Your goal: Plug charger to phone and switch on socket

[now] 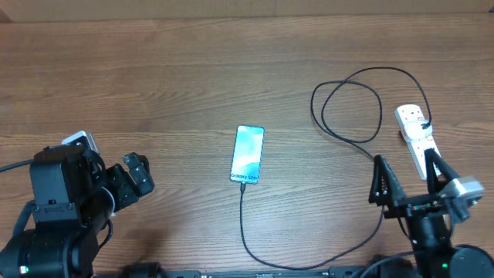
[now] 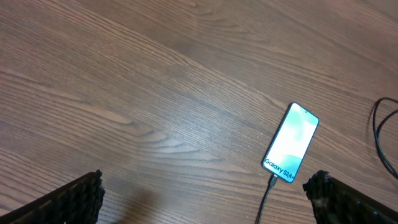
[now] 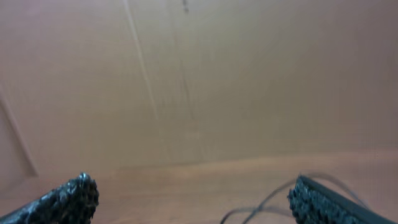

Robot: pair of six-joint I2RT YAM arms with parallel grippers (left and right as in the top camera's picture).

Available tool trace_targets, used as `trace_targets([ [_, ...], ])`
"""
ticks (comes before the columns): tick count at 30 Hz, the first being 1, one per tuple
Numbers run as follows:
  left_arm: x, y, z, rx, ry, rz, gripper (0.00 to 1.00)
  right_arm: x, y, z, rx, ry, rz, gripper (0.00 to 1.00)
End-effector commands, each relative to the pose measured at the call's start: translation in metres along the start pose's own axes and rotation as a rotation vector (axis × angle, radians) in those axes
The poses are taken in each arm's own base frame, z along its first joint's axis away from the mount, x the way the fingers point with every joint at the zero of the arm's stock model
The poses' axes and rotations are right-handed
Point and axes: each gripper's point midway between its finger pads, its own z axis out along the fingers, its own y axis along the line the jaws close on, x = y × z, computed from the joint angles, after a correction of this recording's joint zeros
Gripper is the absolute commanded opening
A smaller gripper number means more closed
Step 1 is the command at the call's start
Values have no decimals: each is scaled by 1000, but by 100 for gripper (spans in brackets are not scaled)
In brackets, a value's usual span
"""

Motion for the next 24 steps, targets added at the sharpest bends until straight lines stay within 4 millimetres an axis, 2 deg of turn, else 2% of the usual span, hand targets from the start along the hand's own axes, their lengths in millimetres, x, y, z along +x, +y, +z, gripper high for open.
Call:
trace_targets([
  [1, 0, -1, -1, 8, -2, -6, 99, 20, -1, 4, -50, -55, -32, 100],
  [9, 0, -1, -1, 8, -2, -5, 100, 55, -15, 19, -50, -125, -42, 100],
  [17, 0, -1, -1, 8, -2, -5, 100, 115, -36, 26, 1, -2, 1, 100],
  [24, 0, -1, -1, 8, -2, -5, 100, 125, -42, 26, 41, 34, 13, 100],
])
